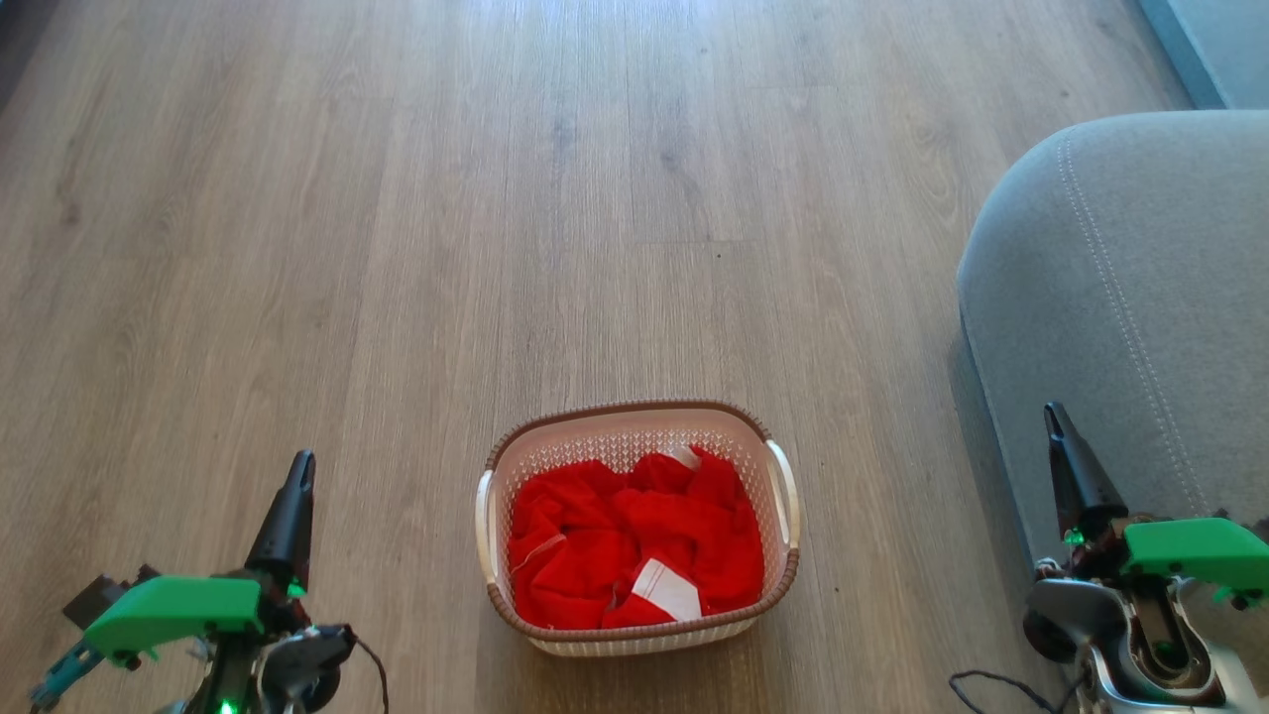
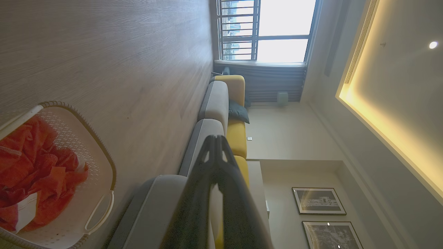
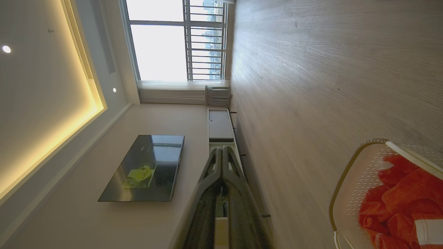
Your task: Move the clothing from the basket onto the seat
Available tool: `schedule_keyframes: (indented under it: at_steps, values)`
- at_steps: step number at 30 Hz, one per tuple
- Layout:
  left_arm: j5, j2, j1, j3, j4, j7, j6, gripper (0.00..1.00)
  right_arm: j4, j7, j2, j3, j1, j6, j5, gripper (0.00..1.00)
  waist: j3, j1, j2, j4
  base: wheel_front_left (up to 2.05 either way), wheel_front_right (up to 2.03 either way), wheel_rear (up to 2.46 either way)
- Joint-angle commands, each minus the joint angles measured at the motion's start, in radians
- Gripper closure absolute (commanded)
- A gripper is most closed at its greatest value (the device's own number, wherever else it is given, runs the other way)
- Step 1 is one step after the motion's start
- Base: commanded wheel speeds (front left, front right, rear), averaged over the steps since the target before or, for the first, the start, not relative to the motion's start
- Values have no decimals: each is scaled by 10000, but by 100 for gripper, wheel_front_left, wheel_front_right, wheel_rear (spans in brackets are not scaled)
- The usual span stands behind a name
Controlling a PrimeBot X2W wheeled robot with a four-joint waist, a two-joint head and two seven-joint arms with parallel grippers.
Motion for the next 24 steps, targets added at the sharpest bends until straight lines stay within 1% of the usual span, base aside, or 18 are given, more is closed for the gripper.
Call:
schedule_keyframes:
  at_steps: [1, 24]
  values:
    - [-68, 144, -473, 297, -337, 73, -92, 100, -391, 41, -29, 175, -176, 6, 60, 100, 0, 0, 0, 0, 0, 0, 0]
    - [-68, 144, -473, 297, -337, 73, -92, 100, -391, 41, -29, 175, -176, 6, 60, 100, 0, 0, 0, 0, 0, 0, 0]
